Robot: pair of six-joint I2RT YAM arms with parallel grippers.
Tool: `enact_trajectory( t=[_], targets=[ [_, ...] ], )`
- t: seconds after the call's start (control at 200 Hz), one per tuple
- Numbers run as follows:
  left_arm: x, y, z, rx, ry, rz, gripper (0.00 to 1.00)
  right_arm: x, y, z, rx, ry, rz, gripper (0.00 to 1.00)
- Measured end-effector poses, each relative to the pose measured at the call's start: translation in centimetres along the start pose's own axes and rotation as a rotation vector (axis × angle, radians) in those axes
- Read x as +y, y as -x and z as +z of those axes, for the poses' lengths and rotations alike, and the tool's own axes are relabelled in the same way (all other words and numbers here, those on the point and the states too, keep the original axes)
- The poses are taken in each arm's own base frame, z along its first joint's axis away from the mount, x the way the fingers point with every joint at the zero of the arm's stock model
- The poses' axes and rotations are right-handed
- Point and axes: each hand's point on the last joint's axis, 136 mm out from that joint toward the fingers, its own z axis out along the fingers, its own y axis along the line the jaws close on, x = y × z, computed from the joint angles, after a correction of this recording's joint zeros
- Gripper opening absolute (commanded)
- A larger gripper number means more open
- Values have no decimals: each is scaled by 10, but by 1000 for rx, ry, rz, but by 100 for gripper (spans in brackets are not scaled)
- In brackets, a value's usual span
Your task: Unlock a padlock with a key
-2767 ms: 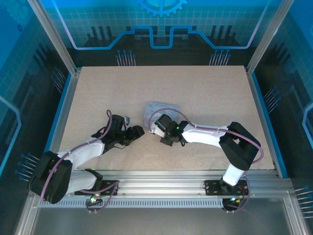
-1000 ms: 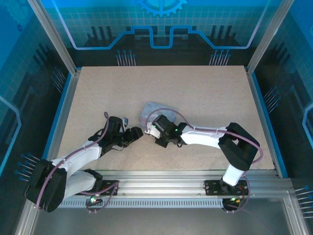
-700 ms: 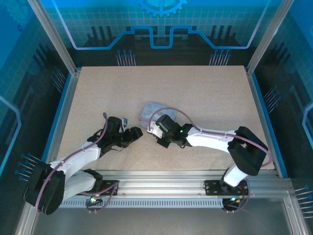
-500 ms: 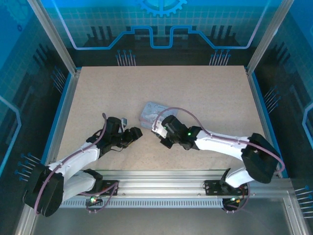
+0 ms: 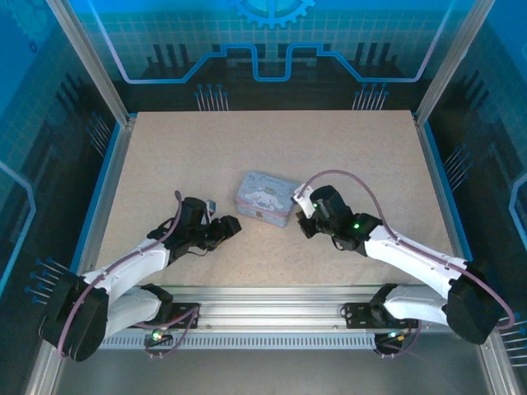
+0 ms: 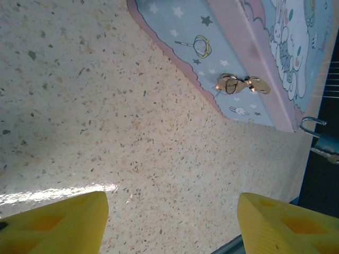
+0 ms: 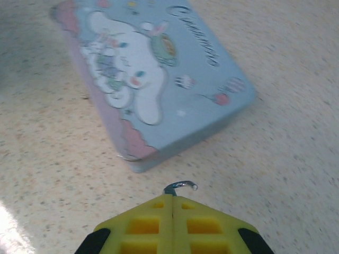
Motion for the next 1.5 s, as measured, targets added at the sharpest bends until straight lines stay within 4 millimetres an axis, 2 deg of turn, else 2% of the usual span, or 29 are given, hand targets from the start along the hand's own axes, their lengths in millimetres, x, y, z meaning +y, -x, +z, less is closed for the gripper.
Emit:
enact_trajectory(
  t=[0.26,0.38,0.535,0.72,1.111,1.266,1.501],
  targets=[
    [4,-6,7,28,20,1,67,-58,-18,-2,46,-171,179,0],
    [4,-7,8,33,21,3,67,-80,-35,4,107,-252,243,0],
    [3,-9,8,38,18,5,68,-98,-56,11,207,-355,266,0],
    [2,-11,9,48,12,7,69,-114,-63,18,292,-457,260,0],
    [1,-12,9,50,10,10,69,-122,-59,37,394,-508,278,0],
    [1,-11,9,49,8,11,70,-121,-63,42,431,-510,295,4],
    [1,-11,9,49,8,11,70,-118,-69,40,460,-506,320,15]
  ],
)
